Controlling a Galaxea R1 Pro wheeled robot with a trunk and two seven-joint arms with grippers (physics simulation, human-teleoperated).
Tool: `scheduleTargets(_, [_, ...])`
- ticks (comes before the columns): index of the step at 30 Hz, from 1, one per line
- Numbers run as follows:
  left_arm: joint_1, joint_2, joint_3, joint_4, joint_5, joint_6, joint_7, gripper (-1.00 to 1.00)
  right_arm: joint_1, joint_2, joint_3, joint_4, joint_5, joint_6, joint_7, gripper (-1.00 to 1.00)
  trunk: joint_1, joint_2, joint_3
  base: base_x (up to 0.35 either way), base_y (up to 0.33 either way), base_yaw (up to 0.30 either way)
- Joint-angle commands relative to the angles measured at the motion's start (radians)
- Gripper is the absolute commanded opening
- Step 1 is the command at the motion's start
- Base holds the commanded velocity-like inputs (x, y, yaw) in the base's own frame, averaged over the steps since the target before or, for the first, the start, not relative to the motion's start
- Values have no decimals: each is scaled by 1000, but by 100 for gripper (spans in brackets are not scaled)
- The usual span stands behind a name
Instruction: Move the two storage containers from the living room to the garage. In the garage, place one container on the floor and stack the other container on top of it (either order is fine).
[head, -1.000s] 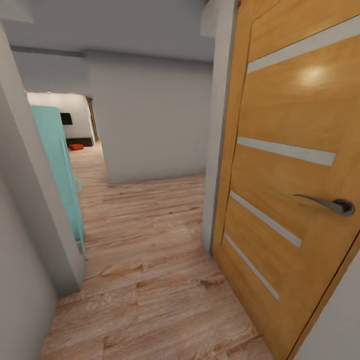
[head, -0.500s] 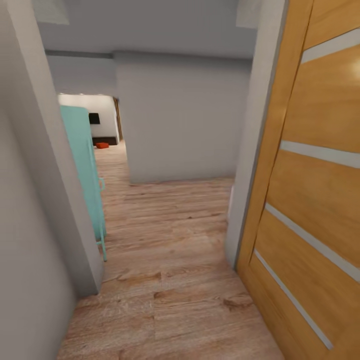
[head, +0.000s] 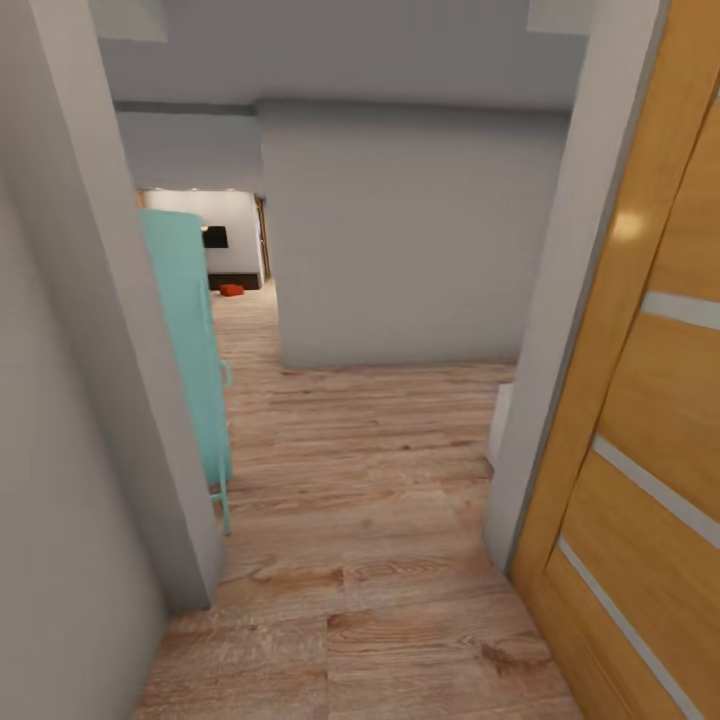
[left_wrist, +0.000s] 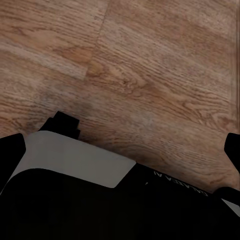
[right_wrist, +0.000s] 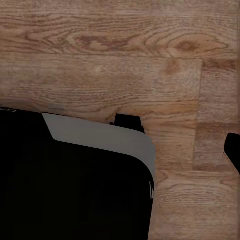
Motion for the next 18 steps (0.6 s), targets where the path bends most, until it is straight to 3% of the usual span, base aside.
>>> scheduleTargets(1, [-1,0,8,2,1,0,0,100,-1,0,1,1,7,-3,-1,100,1,0,-1,339,3,5])
scheduleTargets(7, [-1,-3,7,2,1,0,1,100,-1,0,1,1,7,-3,-1,100,1,0,-1,340,-45,1])
scheduleTargets(11, [-1,-4,-28,2,1,0,1,100,-1,1,1,2,7,-3,-1,100,1,0,-1,341,-113,0])
scheduleTargets(18, [-1,-5,-45,2,1,0,1,100,-1,1,1,2,7,-3,-1,100,1,0,-1,341,-53,0])
